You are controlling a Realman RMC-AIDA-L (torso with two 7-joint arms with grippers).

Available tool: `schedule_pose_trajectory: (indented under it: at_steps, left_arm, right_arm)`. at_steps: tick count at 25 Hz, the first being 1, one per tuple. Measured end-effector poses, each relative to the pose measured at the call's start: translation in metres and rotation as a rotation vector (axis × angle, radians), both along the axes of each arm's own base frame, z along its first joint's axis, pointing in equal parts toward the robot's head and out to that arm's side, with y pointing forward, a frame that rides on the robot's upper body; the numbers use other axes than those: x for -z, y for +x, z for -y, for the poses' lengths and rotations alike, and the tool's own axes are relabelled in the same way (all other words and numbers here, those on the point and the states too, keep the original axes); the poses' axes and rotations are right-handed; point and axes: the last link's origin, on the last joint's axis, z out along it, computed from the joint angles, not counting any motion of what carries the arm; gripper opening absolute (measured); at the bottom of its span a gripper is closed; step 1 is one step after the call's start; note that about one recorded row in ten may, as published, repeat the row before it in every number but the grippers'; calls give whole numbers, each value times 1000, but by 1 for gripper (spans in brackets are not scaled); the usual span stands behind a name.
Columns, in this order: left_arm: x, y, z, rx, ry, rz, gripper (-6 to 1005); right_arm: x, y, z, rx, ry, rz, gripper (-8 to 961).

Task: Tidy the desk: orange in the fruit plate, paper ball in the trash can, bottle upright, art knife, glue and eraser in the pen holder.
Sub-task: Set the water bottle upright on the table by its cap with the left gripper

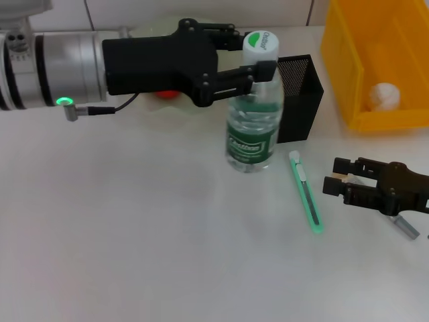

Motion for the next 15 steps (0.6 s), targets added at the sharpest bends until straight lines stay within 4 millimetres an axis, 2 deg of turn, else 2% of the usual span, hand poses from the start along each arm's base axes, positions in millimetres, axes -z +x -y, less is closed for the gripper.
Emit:
schedule_pose_trajectory:
  at_steps: [7, 15]
  left_arm:
    - [5, -28, 8, -12, 25, 65, 441]
    - [15, -51, 14, -22, 87, 98, 441]
  right_arm:
    - [1, -1, 0, -2, -3, -5, 721]
    - [5, -5, 0, -10, -8, -17, 719]
